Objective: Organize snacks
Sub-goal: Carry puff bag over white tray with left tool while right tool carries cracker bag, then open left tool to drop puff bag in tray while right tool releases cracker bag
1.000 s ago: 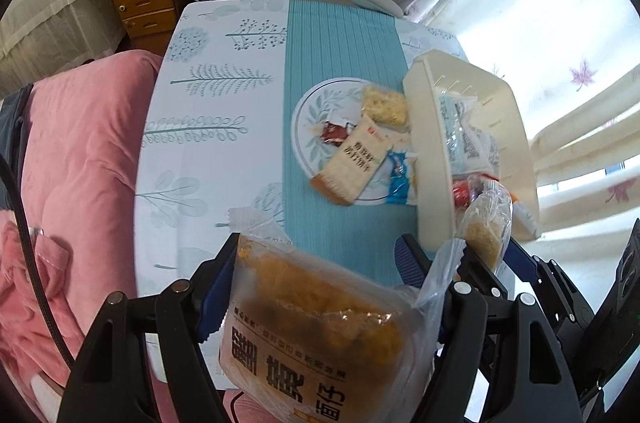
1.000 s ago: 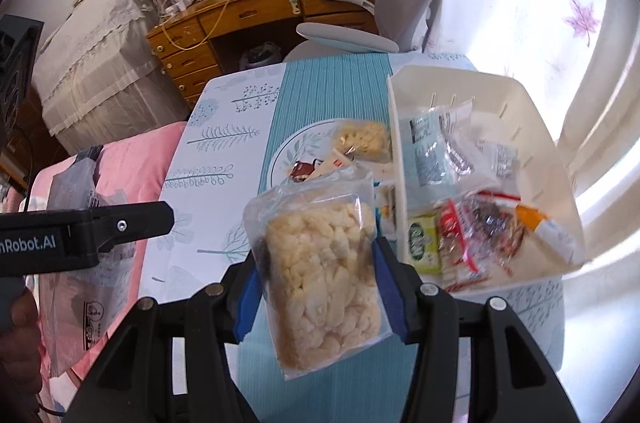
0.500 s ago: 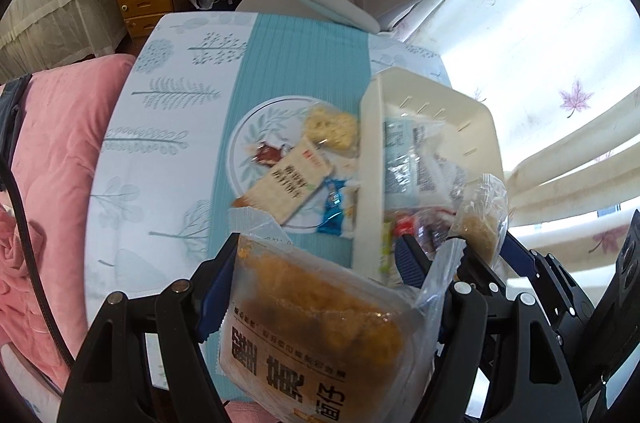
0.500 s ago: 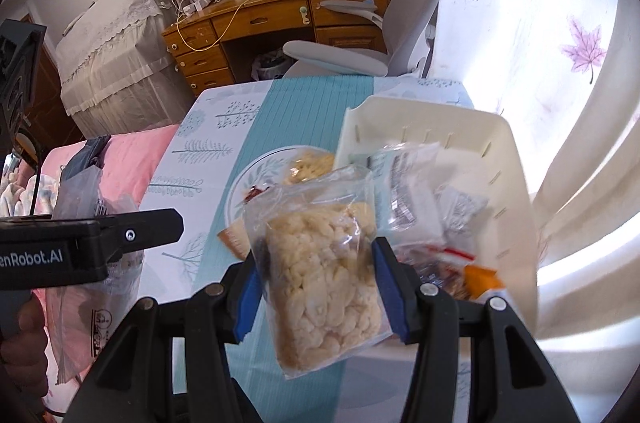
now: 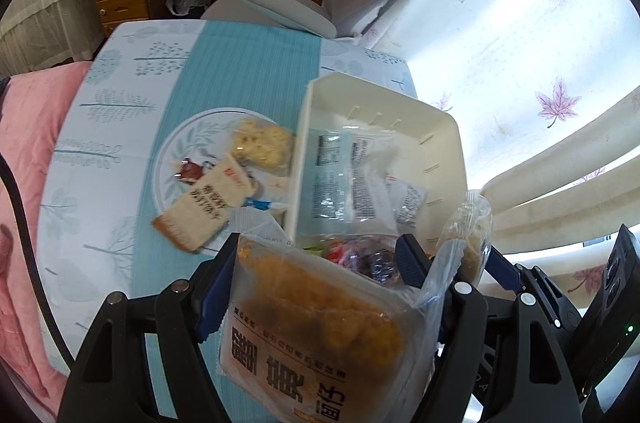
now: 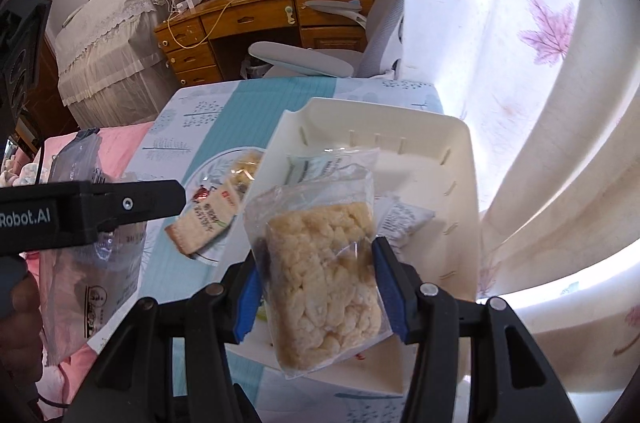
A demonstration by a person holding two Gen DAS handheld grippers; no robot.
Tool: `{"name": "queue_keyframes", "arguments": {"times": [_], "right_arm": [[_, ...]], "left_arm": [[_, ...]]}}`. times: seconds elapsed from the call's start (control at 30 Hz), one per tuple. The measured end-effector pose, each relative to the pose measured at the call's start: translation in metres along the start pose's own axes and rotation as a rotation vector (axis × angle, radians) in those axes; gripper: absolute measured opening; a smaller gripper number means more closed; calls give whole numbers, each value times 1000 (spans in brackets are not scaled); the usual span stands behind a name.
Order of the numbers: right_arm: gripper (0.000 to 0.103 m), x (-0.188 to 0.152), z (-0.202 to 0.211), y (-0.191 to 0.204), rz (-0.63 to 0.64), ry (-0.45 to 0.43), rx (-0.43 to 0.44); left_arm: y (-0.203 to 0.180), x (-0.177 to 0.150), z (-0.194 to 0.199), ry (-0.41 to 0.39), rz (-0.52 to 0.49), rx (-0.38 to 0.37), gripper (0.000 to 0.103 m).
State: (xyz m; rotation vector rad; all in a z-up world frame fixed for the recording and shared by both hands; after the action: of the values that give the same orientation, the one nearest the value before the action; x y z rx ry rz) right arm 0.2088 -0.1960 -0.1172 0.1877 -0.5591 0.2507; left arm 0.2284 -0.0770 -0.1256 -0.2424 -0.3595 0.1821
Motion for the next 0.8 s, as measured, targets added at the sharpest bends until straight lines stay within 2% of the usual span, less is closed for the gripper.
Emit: {"name": "queue_keyframes", "arguments": {"times": [0.33, 0.8], "right_arm": [[52, -2, -6, -32, -18, 24, 2], [52, -6, -12, -44, -42, 52, 6]], "left_arm": [[-33, 10, -26, 18, -31, -12, 76], [-41, 12, -39, 43, -29, -6, 82]]}}
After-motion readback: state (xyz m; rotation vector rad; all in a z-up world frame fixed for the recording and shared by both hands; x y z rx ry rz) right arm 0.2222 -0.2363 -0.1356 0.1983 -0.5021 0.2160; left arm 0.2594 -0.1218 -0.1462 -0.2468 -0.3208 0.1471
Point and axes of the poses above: each gripper's, at about its wrist camera, not at the fingertips, and z roughly against the way its jaws point, y to its left, x to its top, the point moved 4 cm from there along -z, roughly the way its jaws point, and after that the axes turned 3 degrees about x, right-handed, at the moved point
